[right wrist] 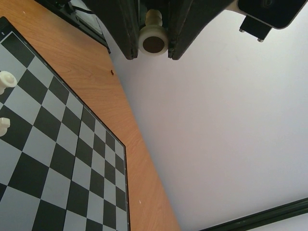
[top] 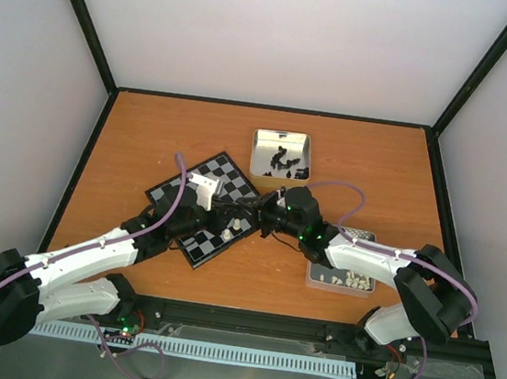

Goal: Set up the chess pieces on the board
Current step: Place the chess piece on the chessboard.

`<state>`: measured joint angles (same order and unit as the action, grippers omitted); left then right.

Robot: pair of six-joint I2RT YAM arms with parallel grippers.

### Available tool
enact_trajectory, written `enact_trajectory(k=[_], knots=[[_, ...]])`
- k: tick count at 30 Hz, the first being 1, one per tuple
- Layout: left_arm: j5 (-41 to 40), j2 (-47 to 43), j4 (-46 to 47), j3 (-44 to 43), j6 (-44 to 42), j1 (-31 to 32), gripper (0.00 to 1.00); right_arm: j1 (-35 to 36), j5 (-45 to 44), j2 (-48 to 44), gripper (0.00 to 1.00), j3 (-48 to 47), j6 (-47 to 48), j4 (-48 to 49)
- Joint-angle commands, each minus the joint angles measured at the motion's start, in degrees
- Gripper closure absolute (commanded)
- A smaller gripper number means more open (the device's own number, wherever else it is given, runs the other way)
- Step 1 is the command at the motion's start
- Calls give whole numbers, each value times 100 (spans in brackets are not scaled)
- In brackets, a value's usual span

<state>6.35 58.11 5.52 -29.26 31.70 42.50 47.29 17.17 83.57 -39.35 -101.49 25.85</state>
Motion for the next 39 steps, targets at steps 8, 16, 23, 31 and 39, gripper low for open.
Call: enact_trajectory(k=[8, 16, 23, 31, 39], knots=[[-349, 170, -594, -613, -264, 52, 97, 44, 126, 170, 64, 10, 329, 60], [15, 879, -2778, -1770, -886, -98, 97, -578, -133, -639, 38, -51, 2305, -1775], [690, 2330, -4158, -3239, -1488, -460, 96, -875, -2285, -2284, 33, -192, 3705, -4642], [835, 4048, -4915, -4659, -1517, -553, 97, -923, -3250, -2985, 33, -55, 4087, -5874], [110, 5104, -5658, -5605, -1364, -568, 98, -945, -3454, -3437, 33, 245, 4036, -5982]])
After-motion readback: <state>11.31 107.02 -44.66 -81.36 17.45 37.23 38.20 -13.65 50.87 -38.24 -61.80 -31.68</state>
